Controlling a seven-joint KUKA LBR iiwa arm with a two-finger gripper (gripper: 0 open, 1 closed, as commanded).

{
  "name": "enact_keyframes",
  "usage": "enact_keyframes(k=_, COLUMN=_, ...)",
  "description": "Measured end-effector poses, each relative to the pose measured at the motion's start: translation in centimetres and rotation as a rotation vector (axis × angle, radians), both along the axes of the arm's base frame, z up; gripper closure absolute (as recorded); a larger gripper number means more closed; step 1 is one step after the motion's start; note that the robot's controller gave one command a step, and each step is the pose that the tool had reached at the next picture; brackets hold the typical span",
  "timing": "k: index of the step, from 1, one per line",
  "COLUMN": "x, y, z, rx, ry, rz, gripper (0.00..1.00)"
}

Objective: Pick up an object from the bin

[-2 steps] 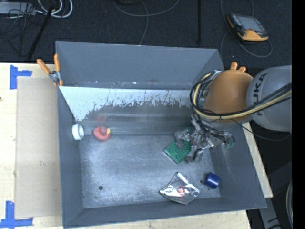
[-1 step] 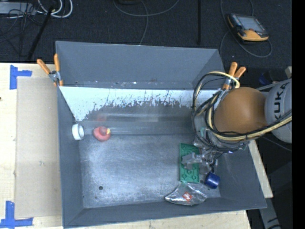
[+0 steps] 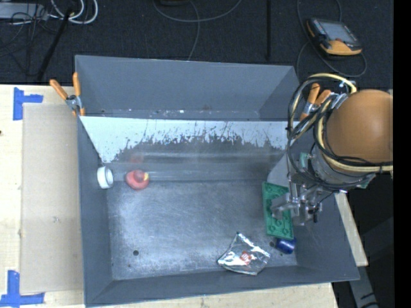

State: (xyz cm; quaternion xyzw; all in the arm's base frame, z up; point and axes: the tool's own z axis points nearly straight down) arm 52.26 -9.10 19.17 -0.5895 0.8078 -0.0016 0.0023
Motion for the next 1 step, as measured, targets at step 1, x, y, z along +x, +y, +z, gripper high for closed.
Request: enact_keyframes(k=1, x=1.27, y=-1.52, z=12.48, rx=-0.001, ry=0.003, rz=0.847, gripper=1.00)
